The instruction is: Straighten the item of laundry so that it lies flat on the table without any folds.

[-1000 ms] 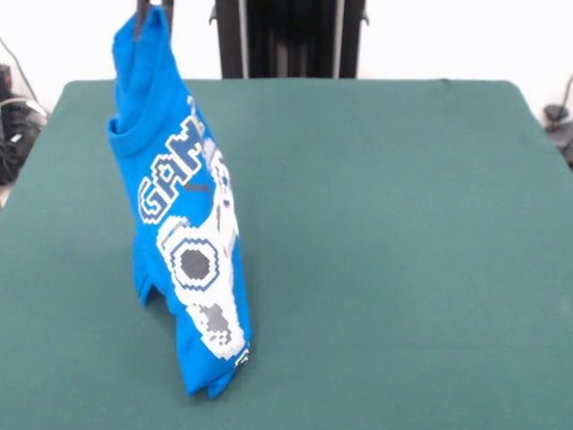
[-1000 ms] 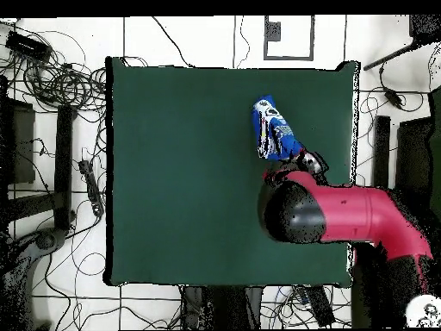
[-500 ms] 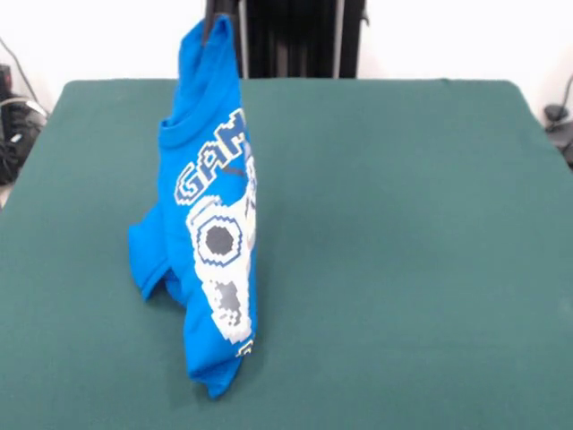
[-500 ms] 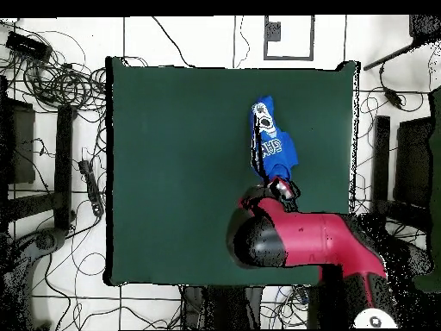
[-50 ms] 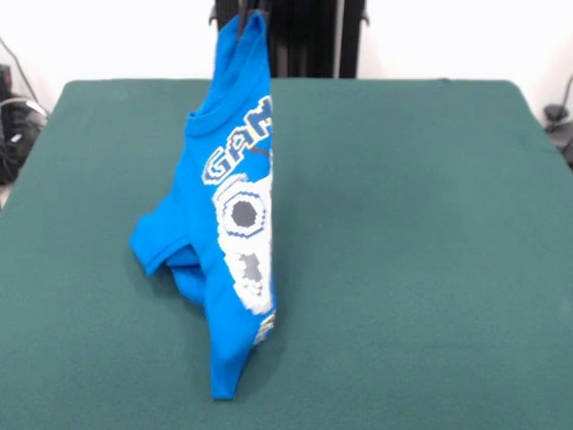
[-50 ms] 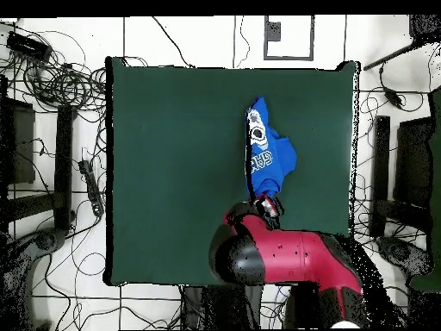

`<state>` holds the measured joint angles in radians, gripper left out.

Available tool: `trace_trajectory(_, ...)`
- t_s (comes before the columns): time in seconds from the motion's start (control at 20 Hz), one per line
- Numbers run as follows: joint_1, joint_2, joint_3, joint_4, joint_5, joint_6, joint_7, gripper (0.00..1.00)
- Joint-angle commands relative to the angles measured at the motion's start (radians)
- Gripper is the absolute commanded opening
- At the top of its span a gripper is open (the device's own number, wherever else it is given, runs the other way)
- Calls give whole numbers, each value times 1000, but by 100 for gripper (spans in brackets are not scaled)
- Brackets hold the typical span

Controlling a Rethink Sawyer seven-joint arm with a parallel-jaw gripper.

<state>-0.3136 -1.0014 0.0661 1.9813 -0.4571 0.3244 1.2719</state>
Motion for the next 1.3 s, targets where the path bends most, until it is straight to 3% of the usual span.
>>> trace_trajectory(0.05, 110, 70, -81, 163, 87, -111, 377, 0)
trace_trajectory(0.65, 271, 162, -200, 254, 211, -296, 489, 0)
trace_trajectory(1.05, 286, 264, -213, 301, 251, -469, 524, 0)
trace_trajectory(1.3, 309, 275, -231, 333, 284, -513, 550, 0)
